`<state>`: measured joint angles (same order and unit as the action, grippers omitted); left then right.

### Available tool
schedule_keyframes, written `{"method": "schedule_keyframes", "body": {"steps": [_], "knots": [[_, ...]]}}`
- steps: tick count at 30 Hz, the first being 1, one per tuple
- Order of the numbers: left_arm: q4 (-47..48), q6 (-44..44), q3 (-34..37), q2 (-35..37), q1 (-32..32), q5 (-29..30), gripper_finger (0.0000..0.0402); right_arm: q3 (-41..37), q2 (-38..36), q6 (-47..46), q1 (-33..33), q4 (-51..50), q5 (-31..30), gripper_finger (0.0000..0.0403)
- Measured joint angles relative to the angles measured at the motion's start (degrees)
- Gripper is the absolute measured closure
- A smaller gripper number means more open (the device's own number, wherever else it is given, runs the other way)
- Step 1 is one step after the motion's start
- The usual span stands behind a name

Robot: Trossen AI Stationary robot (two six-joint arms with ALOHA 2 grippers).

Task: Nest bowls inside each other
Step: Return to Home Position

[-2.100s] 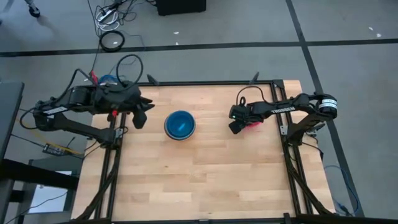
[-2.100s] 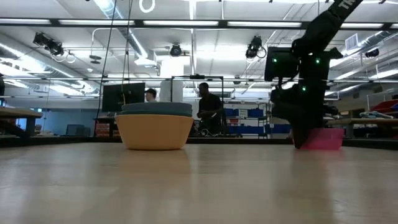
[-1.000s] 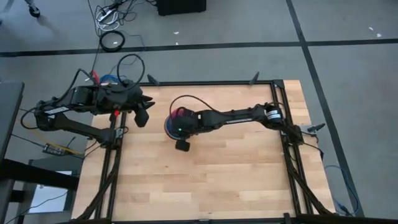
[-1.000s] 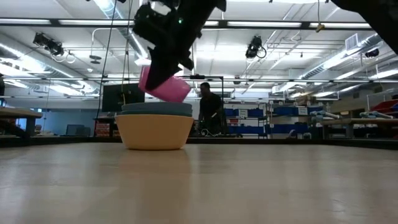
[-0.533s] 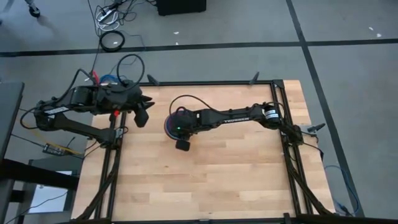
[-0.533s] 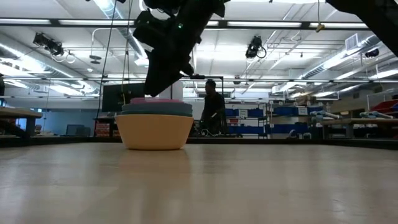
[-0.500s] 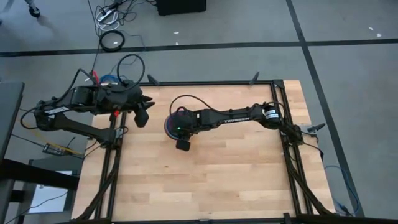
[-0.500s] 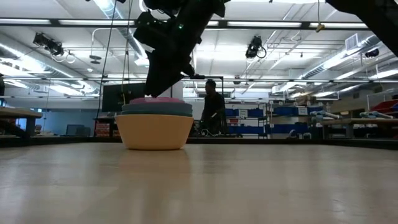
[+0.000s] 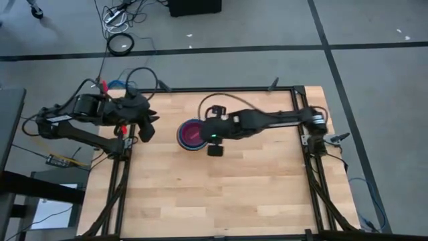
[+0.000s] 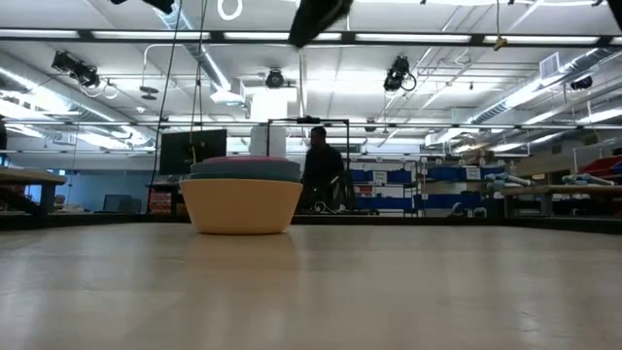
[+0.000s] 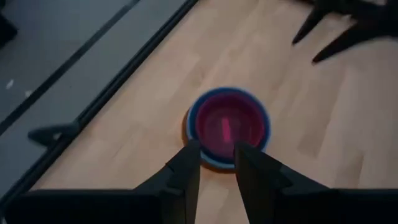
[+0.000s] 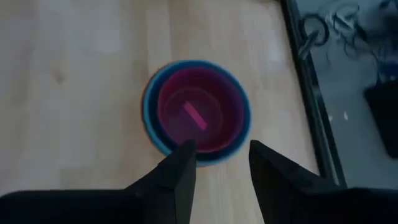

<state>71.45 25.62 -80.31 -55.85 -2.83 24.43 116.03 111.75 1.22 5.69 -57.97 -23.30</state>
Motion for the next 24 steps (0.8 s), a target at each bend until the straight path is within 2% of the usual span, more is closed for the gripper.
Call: {"method": "schedule_keyframes", "body": {"steps": [7,11,14,17,21,24], "knots": [[-8.75,-7.91,0.02,1.36,-3.90,1.20,0.0296,0.00,-10.50,4.93,6.94,-3.88,0.57,0.0268],[-21.70,-15.09,0.02,4.35,-5.45,1.63,0.0296,0.00,-17.98,5.27,9.69,-2.90,2.16,0.0268],[-32.66,-20.36,0.01,8.55,-5.58,-2.63,0.0296,0.00,-24.55,5.01,9.83,-0.23,8.55,0.0269],[-39.07,-24.51,-0.02,13.19,-5.60,-8.51,0.0296,0.00,-31.53,7.47,9.82,4.24,15.08,0.0268],[-41.59,-28.50,-0.02,20.16,-5.59,-9.06,0.0296,0.02,-40.44,10.97,10.02,7.82,19.57,0.0269],[-40.16,-30.62,-0.20,24.89,-5.57,-8.91,0.0296,-0.79,-46.62,12.20,10.41,8.89,22.98,0.0270]]}}
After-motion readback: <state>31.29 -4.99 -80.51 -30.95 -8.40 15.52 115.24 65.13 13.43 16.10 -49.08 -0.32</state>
